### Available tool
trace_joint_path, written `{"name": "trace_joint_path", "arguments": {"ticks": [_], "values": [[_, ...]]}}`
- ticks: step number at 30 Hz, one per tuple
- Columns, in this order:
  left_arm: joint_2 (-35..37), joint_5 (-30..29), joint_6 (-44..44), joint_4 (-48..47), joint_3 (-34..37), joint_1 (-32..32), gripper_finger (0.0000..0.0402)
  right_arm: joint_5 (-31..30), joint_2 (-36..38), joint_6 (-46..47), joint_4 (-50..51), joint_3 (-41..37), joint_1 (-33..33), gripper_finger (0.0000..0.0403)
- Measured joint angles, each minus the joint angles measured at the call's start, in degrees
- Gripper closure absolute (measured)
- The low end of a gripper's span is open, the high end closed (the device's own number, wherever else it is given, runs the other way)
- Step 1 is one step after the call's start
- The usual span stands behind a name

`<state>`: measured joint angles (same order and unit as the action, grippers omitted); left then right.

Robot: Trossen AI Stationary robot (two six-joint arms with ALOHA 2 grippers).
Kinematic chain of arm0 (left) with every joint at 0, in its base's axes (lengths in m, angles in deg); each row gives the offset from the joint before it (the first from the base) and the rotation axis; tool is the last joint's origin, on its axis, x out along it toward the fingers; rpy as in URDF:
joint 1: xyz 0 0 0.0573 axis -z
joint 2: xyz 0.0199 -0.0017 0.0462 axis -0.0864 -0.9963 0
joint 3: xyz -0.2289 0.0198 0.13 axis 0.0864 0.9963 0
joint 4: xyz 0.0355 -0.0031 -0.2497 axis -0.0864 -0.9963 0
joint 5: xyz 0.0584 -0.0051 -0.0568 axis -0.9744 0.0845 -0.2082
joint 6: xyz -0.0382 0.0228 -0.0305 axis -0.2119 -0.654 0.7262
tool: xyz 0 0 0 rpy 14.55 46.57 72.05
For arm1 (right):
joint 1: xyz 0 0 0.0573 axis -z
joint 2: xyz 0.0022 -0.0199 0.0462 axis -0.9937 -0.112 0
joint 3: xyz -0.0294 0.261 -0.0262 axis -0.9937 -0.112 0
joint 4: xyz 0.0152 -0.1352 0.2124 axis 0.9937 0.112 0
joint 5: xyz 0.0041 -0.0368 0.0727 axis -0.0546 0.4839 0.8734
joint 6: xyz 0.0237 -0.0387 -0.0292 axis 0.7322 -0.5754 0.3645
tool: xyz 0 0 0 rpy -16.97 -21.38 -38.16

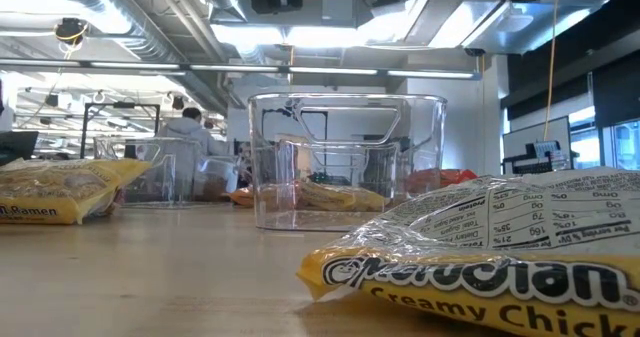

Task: Sort Maruchan noodles
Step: Put the bottom right orange noodle pack into the middle transparent bin

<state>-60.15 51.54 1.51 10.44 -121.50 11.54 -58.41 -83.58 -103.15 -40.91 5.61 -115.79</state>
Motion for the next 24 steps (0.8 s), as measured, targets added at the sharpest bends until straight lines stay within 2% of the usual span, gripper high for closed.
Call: {"name": "trace_joint_path", "arguments": {"ticks": [6, 11, 16, 20, 24], "values": [[0.0, 0.3, -2.4, 0.8, 0.0, -0.3, 0.0348, -0.1, 0.0, 10.6, 0.4, 0.0, 0.0, 0.0356], [1.0, 0.5, -4.9, 0.9, 0.0, -0.7, 0.0376, -2.1, 0.0, 20.9, 0.2, 0.0, -1.3, 0.0294], [3.1, 0.4, -8.5, 0.0, 0.0, -1.1, 0.0381, -8.2, 0.0, 29.0, 0.1, 0.0, -3.2, 0.0231], [4.7, 0.1, -11.4, -2.0, 0.0, -1.1, 0.0382, -15.1, 0.6, 37.1, 0.8, 0.0, -5.2, 0.0201], [6.7, -0.3, -16.4, -7.3, -0.1, -1.0, 0.0383, -19.0, 2.7, 54.7, 6.3, 0.0, -6.9, 0.0193]]}}
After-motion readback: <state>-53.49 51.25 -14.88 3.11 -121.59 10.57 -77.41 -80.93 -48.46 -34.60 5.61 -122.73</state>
